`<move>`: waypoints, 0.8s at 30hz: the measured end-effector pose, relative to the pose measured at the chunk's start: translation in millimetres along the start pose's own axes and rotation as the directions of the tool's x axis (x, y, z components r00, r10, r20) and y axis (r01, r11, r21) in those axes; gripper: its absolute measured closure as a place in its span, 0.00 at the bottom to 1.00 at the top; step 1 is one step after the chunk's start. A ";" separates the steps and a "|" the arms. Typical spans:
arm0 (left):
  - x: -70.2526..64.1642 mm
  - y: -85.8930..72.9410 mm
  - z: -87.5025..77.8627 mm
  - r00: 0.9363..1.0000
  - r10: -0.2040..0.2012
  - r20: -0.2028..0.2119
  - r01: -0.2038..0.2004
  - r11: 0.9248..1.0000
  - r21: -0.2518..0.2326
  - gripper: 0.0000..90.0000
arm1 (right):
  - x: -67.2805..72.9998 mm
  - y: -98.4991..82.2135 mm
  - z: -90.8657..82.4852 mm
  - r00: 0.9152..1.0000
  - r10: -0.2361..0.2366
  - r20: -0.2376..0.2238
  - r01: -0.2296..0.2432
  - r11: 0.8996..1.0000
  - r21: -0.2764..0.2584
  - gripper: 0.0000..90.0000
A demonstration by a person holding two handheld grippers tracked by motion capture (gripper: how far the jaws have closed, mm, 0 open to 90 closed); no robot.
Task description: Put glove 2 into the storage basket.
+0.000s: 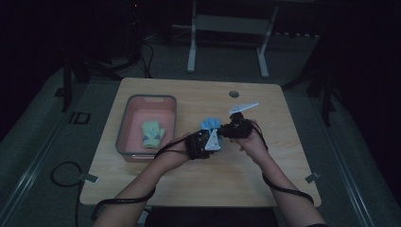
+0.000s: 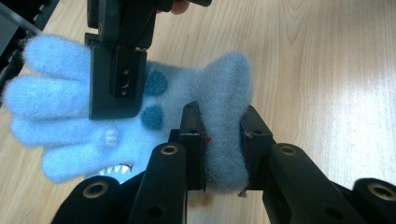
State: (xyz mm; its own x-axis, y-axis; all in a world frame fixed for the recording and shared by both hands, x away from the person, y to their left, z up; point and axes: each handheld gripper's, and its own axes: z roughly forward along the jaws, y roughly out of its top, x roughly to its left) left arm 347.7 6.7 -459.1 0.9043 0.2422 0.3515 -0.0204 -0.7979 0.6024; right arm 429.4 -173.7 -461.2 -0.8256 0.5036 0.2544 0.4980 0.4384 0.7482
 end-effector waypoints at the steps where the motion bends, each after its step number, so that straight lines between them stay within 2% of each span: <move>1: 1.0 -0.5 -2.7 1.000 -0.001 -0.004 0.001 1.000 0.002 0.84 | 1.6 2.4 0.6 1.000 -0.006 0.001 0.006 1.000 0.001 0.85; 4: 1.5 -0.8 -4.1 1.000 -0.001 -0.004 0.001 1.000 0.002 0.84 | 4.3 6.8 1.6 1.000 -0.012 -0.002 0.012 1.000 0.000 0.85; 5: 3.6 -2.2 -10.2 1.000 -0.003 -0.012 0.003 1.000 0.006 0.84 | 6.7 11.2 3.1 1.000 -0.020 -0.005 0.020 1.000 -0.001 0.86; 15: 11.0 -10.0 -31.4 0.999 -0.009 -0.035 0.009 1.000 0.012 0.84 | 17.1 30.6 10.4 0.999 -0.042 -0.028 0.041 0.999 -0.014 0.86; 24: 17.4 -22.3 -48.5 0.999 -0.017 -0.051 0.019 0.999 0.034 0.84 | 28.0 47.8 25.1 0.997 -0.062 -0.049 0.062 0.998 -0.014 0.86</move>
State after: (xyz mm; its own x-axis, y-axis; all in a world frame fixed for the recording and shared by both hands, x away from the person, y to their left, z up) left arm 343.3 55.5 -431.7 0.8814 0.2841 0.3773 0.0115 -0.8115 0.5843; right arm 436.7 -120.0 -433.7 -0.8670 0.4385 0.2367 0.4423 0.4582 0.7710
